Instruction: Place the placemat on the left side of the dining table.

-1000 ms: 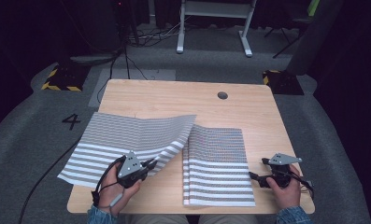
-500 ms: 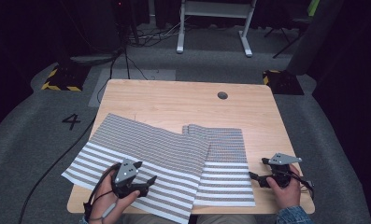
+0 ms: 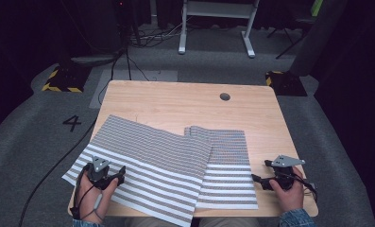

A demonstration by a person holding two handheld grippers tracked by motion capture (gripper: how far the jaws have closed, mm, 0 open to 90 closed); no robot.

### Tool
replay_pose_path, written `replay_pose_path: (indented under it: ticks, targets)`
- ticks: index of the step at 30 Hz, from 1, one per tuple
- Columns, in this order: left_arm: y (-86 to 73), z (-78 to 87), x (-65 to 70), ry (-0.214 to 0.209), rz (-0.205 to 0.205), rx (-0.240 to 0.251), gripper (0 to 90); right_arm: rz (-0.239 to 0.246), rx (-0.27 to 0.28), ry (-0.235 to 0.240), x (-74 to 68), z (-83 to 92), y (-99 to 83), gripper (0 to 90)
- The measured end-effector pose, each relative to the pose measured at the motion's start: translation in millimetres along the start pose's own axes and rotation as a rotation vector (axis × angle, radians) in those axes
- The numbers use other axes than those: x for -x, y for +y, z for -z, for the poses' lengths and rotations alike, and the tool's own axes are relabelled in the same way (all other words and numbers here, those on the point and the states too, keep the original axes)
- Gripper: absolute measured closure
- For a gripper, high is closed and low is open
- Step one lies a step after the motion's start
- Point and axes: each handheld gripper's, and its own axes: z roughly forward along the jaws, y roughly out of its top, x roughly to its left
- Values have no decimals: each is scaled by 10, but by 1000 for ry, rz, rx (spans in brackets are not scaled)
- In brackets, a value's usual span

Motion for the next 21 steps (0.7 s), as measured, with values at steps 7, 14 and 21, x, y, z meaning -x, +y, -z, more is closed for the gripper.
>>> replay_pose_path:
  ticks: [7, 14, 21]
  targets:
    - [-57, -40, -116, 69, 48, -66, 262, 0, 0, 0, 0, 0, 0, 136]
    - [-100, -167, -121, 69, 74, -90, 186, 0, 1, 0, 0, -1, 0, 136]
    - [-54, -206, -134, 56, 54, -94, 197, 1, 2, 0, -2, -2, -1, 136]
